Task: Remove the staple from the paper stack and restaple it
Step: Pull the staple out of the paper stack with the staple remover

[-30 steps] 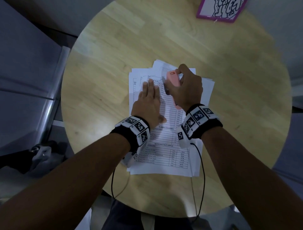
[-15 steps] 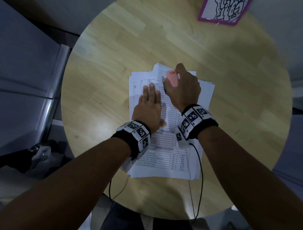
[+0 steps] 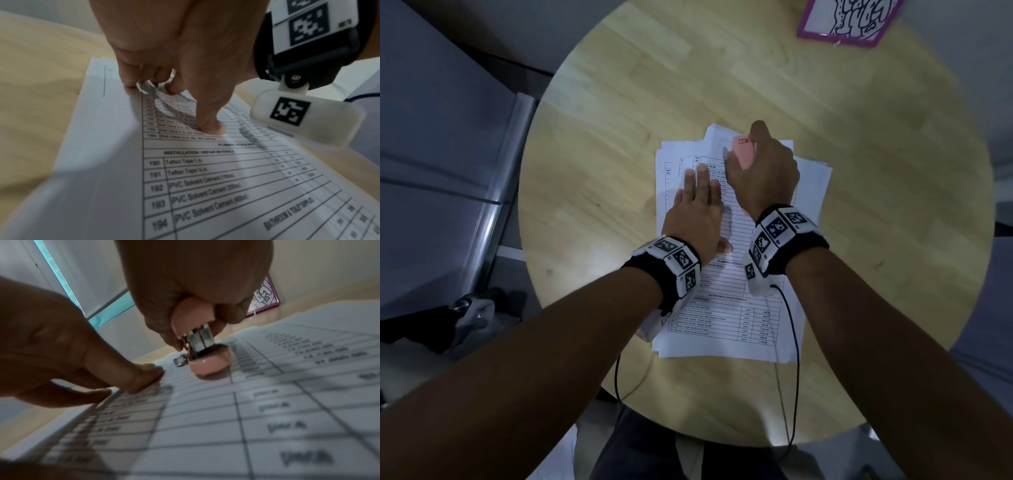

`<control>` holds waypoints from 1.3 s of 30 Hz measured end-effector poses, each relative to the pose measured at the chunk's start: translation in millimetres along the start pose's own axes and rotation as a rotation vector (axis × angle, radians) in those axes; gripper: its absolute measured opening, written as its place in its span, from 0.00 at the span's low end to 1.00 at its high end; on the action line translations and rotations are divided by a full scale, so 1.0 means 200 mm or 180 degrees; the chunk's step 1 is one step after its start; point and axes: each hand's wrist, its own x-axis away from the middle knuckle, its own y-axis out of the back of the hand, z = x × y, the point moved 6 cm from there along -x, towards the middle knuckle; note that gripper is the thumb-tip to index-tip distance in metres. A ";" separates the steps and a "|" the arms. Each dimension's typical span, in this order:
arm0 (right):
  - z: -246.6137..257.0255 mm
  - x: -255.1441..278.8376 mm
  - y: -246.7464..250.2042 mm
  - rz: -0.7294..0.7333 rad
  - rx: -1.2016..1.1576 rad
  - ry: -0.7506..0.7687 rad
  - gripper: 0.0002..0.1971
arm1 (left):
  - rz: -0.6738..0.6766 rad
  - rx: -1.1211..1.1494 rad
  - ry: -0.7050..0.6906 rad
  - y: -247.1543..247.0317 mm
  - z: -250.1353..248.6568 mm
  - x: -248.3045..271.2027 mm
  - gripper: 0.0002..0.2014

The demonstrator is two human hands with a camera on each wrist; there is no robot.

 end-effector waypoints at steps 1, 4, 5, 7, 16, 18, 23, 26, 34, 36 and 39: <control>0.00 -0.01 0.00 -0.0001 -0.0057 -0.0027 0.17 | 0.0008 -0.0018 0.0002 0.00 0.00 0.00 0.56; 0.00 -0.04 0.02 -0.0021 -0.0218 -0.0075 0.17 | 0.0003 -0.0060 -0.0006 0.00 -0.01 0.01 0.55; 0.00 -0.05 0.02 -0.0024 -0.0240 -0.0058 0.17 | -0.0003 -0.0063 -0.0003 0.01 -0.01 0.01 0.55; 0.00 -0.06 0.02 -0.0001 -0.0253 -0.0034 0.17 | 0.0015 -0.0054 0.0008 0.01 0.00 0.01 0.55; 0.00 -0.09 0.02 0.0095 -0.0272 0.0050 0.16 | 0.0114 -0.0052 0.0035 0.02 -0.01 0.01 0.56; 0.00 -0.10 0.01 0.0084 -0.0235 0.0101 0.16 | 0.0127 -0.0054 0.0037 0.02 -0.01 0.01 0.56; 0.05 -0.14 0.02 0.0050 -0.0228 0.0032 0.16 | 0.0112 0.0002 0.0013 0.02 -0.01 0.02 0.56; 0.09 -0.18 0.05 -0.0001 -0.0312 -0.0072 0.14 | 0.0050 0.0123 -0.0018 0.02 0.00 0.02 0.56; 0.03 -0.04 0.10 -0.0166 -0.0761 0.0065 0.17 | -0.0338 0.0799 -0.0413 -0.01 0.08 0.06 0.48; 0.03 -0.01 0.09 -0.0129 -0.0770 0.0191 0.19 | -0.0472 0.0975 -0.0361 0.00 0.12 0.07 0.49; 0.05 0.02 0.05 0.0136 -0.0672 0.0318 0.19 | -0.0522 0.0785 -0.0021 0.00 0.18 0.09 0.56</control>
